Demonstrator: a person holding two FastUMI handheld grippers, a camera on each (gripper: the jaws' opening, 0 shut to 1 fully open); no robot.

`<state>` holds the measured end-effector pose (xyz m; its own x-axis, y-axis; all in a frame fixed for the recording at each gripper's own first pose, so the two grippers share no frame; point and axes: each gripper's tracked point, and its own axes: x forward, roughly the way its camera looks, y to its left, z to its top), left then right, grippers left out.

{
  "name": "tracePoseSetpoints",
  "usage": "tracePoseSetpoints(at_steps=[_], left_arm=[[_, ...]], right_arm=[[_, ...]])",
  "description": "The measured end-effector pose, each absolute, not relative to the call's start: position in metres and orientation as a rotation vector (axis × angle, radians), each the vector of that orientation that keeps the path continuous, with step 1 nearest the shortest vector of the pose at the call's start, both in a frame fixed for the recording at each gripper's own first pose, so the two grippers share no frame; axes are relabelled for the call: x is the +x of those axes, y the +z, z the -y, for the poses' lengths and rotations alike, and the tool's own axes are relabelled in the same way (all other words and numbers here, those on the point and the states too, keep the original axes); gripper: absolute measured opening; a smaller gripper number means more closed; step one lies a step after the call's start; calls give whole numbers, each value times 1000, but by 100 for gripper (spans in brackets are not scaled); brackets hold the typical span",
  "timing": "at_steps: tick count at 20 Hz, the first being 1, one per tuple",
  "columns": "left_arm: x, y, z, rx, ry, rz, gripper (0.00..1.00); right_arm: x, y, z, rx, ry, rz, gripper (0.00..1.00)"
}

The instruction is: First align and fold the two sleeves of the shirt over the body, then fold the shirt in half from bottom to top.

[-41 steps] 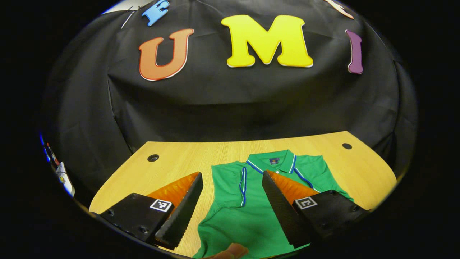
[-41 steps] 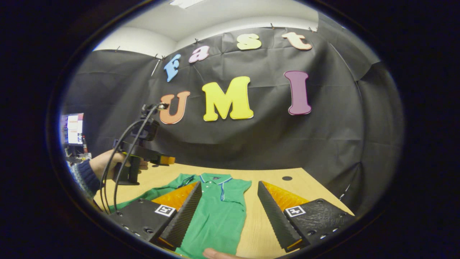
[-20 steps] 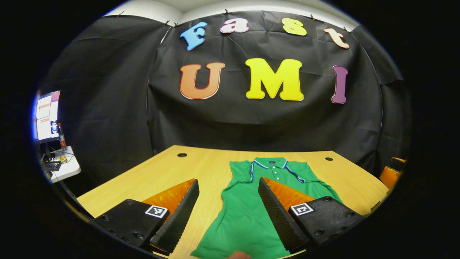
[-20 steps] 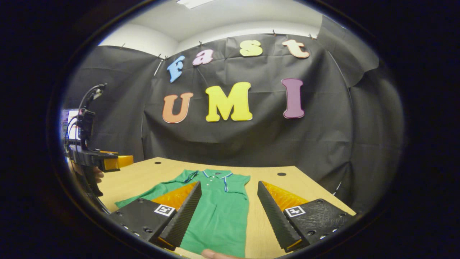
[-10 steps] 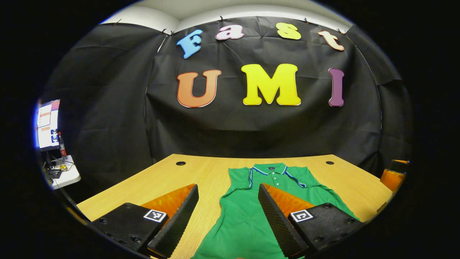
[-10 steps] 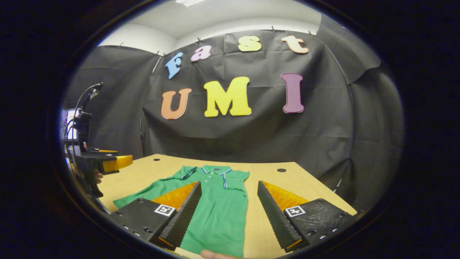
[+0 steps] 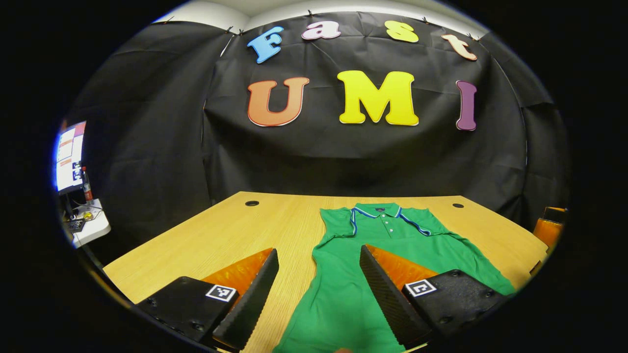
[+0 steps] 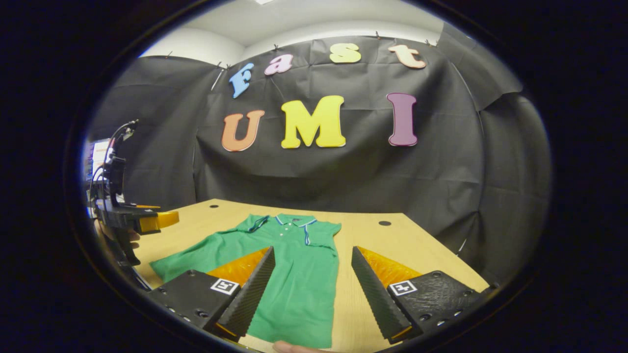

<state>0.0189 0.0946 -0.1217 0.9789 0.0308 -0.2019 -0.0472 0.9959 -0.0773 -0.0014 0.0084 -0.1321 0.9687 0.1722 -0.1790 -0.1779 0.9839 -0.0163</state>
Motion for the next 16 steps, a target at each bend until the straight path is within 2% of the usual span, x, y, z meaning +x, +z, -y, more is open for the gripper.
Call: tracePoseSetpoints(at_steps=[5,10,16], left_arm=[[-15,-155,-102,-52,43,-170,100],[-27,-196,-100,11,8,-219,100],[-31,-232,-108,-47,13,-315,100]], right_arm=[[-24,-187,6,-59,119,-241,96],[-41,-243,6,-20,129,-364,95],[-43,-269,4,15,138,-454,96]])
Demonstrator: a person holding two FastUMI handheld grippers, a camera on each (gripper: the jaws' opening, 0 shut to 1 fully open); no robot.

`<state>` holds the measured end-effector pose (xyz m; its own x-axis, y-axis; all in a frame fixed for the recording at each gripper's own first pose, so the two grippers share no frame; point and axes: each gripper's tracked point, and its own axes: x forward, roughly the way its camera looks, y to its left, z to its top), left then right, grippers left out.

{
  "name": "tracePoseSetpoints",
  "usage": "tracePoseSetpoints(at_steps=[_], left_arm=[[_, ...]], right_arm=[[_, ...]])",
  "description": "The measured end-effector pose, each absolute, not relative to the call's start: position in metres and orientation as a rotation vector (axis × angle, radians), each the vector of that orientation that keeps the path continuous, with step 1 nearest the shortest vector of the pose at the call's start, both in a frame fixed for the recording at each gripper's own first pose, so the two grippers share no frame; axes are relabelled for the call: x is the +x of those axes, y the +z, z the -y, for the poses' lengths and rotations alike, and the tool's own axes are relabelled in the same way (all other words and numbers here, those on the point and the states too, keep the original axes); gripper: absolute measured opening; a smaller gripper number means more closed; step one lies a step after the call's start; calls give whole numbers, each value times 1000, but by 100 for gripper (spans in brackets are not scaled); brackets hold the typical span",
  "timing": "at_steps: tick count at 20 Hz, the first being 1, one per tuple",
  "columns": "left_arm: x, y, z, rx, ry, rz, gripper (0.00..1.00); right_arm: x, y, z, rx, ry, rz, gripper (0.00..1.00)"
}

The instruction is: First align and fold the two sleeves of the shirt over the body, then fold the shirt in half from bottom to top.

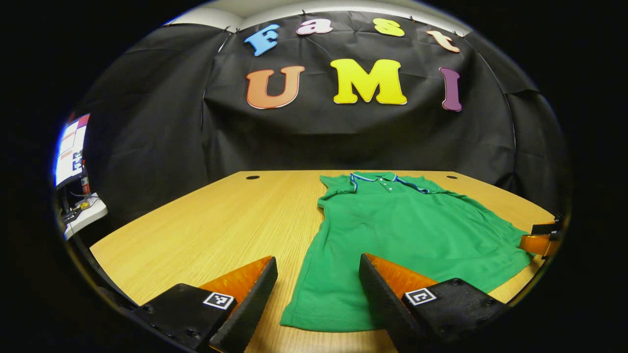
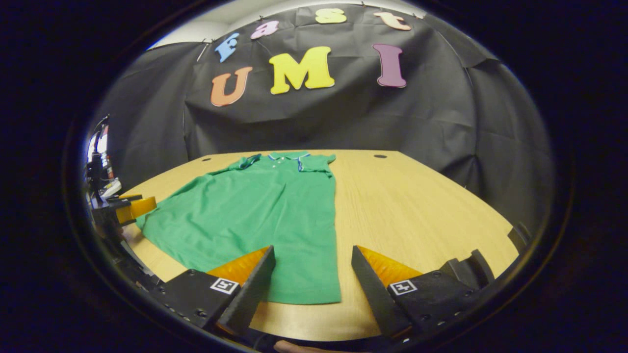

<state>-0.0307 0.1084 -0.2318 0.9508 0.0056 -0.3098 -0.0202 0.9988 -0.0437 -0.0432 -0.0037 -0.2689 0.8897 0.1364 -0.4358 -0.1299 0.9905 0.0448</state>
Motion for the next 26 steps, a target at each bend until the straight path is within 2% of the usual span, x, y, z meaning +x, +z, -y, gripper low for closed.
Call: tracePoseSetpoints(at_steps=[3,5,7,8,9,10,11,12,13,14,15,16,18,19,26], left_arm=[[-32,-249,-109,-75,17,-381,100],[-29,-243,-109,-60,29,-361,100],[-30,-246,-110,-41,40,-379,100],[-28,-247,-108,-44,33,-384,97],[-27,-248,-109,-45,37,-392,79],[-28,-247,-109,-46,41,-396,72],[-27,-247,-108,-43,41,-400,59],[-30,-238,-102,-41,33,-405,53],[-30,-237,-97,-39,21,-409,41],[-29,-236,-94,-42,17,-408,34],[-29,-237,-95,-45,19,-408,17],[-27,-237,-94,-48,18,-405,11],[-28,-236,-93,-47,11,-408,8],[-28,-236,-93,-51,8,-411,8],[-28,-221,-91,-69,1,-418,8]], right_arm=[[-41,-269,1,13,141,-450,96],[-41,-270,-3,12,152,-451,94],[-42,-271,-7,8,167,-447,83],[-42,-272,-8,7,173,-446,77],[-42,-271,-11,7,180,-447,75],[-42,-271,-14,13,188,-446,68],[-41,-271,-18,27,195,-448,63],[-42,-272,-19,43,198,-451,50],[-41,-272,-19,57,200,-451,42],[-38,-274,-19,69,204,-458,33],[-36,-275,-21,80,215,-456,23],[-36,-275,-23,80,219,-464,10],[-37,-271,-25,56,229,-468,6],[-34,-272,-25,52,232,-470,1],[-30,-251,-24,71,269,-448,0]])
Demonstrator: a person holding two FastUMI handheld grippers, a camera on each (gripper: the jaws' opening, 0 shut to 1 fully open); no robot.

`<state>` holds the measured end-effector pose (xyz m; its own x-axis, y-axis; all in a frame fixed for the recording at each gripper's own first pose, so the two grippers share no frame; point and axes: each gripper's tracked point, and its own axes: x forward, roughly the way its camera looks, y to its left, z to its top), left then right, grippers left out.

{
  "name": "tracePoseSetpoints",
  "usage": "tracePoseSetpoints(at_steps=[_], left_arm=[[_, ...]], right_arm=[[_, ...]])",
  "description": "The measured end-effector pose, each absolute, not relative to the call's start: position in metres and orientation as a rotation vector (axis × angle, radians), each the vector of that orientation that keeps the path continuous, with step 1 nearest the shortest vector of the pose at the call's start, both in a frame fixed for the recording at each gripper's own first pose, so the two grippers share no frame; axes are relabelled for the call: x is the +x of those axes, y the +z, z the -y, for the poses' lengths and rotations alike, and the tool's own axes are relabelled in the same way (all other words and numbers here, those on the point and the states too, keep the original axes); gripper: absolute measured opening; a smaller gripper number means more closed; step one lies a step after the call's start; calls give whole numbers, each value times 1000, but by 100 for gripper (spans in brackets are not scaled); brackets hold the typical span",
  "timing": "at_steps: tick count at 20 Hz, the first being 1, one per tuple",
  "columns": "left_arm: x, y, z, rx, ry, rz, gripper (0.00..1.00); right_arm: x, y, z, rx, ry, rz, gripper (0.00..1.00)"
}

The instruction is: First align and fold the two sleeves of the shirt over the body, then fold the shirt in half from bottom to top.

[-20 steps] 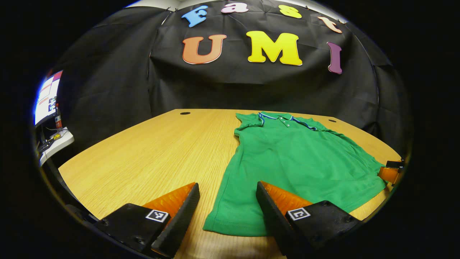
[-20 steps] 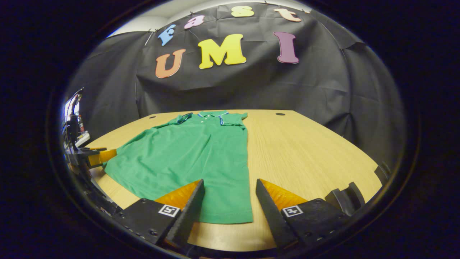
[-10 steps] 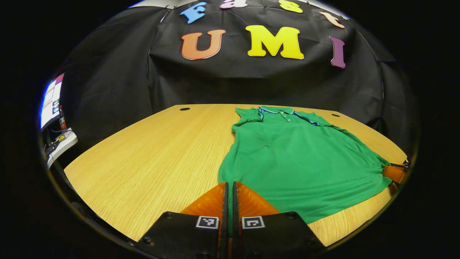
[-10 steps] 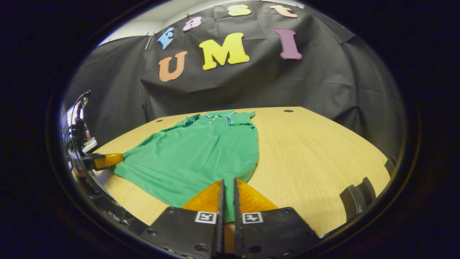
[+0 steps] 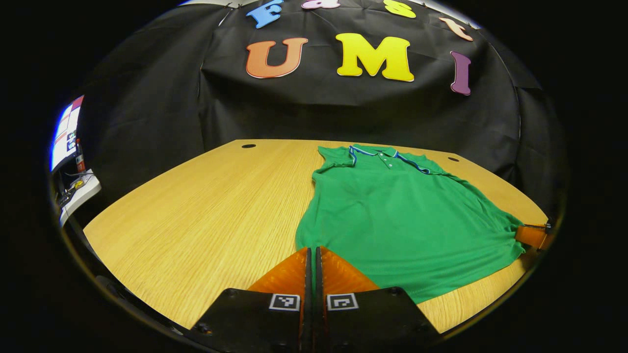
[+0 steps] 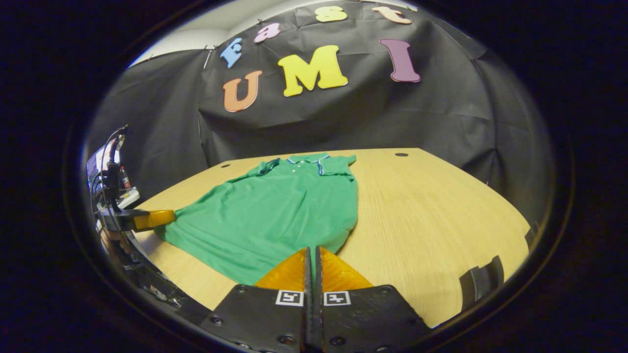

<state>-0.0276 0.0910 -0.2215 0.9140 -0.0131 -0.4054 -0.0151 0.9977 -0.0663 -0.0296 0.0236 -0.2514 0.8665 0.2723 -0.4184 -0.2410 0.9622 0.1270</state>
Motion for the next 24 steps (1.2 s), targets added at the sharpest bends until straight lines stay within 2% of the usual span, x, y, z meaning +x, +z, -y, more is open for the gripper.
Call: tracePoseSetpoints(at_steps=[11,24], left_arm=[[19,-167,-90,-36,-28,-348,8],[176,-90,-74,-28,-87,-232,7]], right_arm=[[26,-178,-27,20,274,-287,0],[181,-92,-33,44,186,-175,0]])
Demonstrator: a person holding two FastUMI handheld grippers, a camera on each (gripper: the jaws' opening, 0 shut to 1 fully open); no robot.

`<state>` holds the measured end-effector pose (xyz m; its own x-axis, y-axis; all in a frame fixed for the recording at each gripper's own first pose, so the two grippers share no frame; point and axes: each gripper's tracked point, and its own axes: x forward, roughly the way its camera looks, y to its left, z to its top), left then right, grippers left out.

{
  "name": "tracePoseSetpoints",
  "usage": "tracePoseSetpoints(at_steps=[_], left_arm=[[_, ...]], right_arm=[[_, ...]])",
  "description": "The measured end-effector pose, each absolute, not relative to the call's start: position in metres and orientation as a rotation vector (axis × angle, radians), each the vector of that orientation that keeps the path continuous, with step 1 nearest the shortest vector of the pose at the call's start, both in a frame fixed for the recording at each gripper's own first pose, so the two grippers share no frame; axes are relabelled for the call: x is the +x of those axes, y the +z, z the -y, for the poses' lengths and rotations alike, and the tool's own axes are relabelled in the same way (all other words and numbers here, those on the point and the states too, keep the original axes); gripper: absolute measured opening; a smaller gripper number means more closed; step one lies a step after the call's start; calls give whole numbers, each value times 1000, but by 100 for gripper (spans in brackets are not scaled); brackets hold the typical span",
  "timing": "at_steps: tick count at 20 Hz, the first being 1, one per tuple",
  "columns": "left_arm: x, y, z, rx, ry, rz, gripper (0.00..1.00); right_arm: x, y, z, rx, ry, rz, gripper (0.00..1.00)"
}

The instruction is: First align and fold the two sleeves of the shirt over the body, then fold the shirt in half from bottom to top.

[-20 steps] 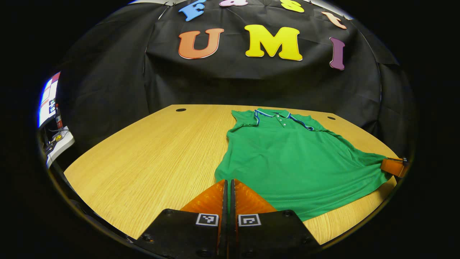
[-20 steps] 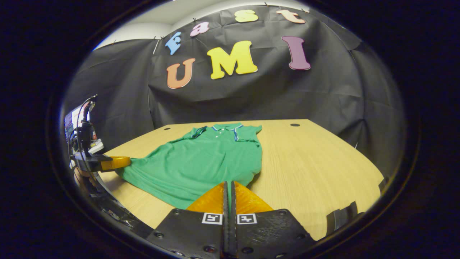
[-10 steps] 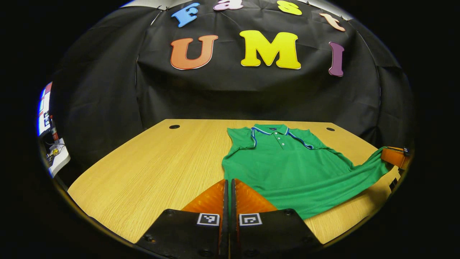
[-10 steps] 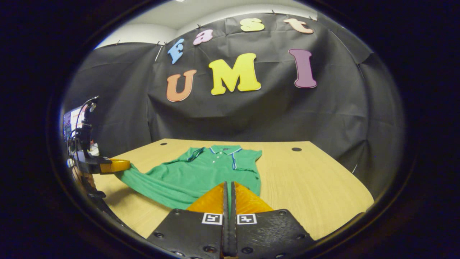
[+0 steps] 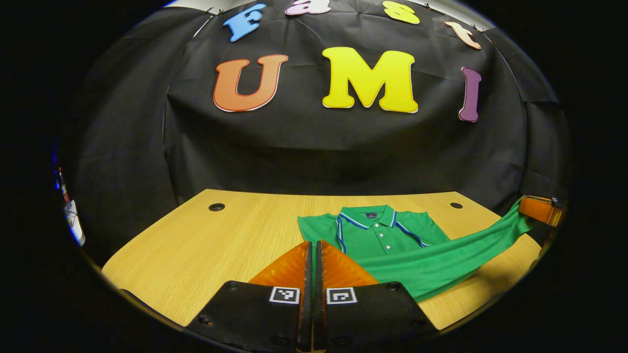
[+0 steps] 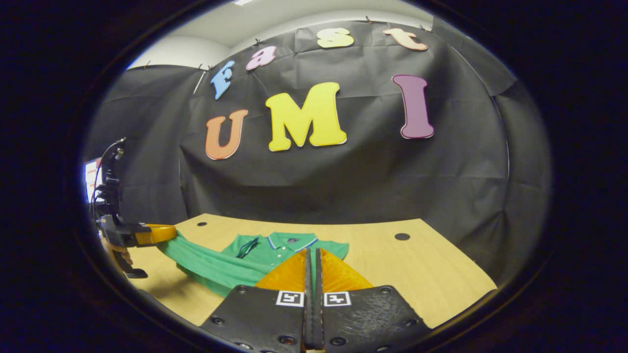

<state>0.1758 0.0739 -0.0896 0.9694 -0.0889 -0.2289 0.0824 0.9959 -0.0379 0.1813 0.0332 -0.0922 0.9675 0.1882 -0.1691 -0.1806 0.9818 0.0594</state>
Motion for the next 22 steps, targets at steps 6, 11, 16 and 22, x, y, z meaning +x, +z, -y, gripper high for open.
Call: tracePoseSetpoints(at_steps=[6,11,16,22], left_arm=[[271,-64,-70,28,-83,-199,7],[353,-75,-75,88,-45,-152,7],[415,-125,-78,52,-50,-209,7],[443,-146,-71,30,-43,-221,7]], right_arm=[[269,-88,-41,-9,124,-198,0],[357,-101,-46,-73,85,-178,0],[436,-143,-47,-61,37,-208,0],[482,-194,-45,-46,14,-267,0]])
